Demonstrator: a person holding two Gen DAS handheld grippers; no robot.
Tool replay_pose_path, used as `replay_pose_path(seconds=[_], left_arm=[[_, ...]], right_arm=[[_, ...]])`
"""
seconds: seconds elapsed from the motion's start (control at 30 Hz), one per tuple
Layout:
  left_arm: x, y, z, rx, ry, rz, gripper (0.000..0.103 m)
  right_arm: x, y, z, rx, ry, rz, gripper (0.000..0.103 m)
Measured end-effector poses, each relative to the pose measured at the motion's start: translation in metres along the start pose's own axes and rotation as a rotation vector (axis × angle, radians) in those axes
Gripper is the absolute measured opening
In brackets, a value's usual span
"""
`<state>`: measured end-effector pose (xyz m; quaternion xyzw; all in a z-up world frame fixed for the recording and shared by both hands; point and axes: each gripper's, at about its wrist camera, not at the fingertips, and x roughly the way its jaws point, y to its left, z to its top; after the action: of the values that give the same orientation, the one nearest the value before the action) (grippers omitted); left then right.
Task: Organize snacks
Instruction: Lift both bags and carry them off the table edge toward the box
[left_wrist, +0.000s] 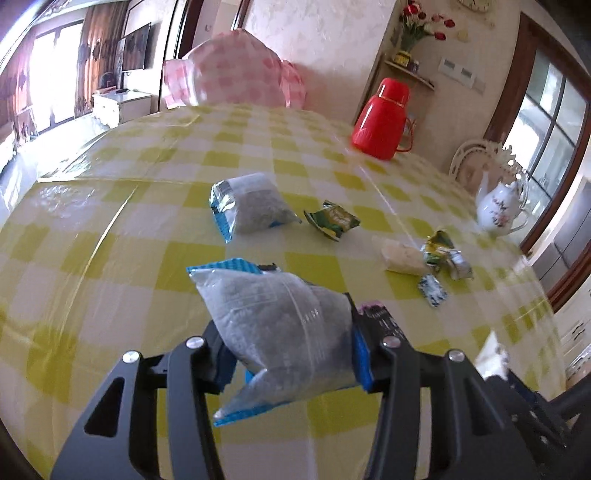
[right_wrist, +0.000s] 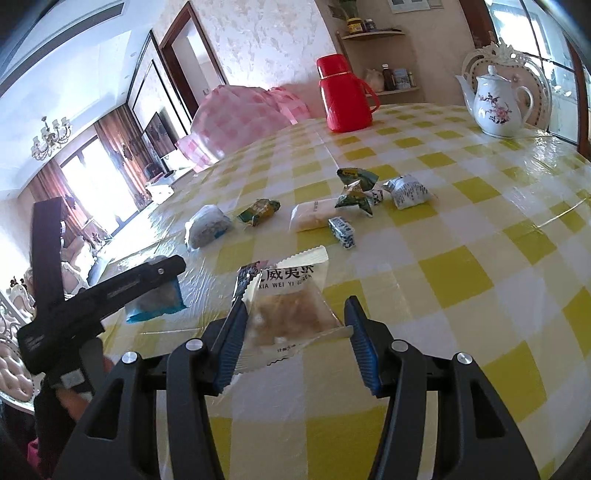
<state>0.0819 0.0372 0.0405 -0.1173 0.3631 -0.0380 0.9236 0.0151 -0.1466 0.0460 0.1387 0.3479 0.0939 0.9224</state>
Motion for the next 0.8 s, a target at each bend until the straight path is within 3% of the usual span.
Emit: replay_pose_path(seconds=[0.8], left_arm=[[-0.069,0.003,-0.065,0.032,-0.062,0.021,0.05]], right_arm=[[-0.031,0.019,-0.044,-0.003,0.017,0.051,0.053]])
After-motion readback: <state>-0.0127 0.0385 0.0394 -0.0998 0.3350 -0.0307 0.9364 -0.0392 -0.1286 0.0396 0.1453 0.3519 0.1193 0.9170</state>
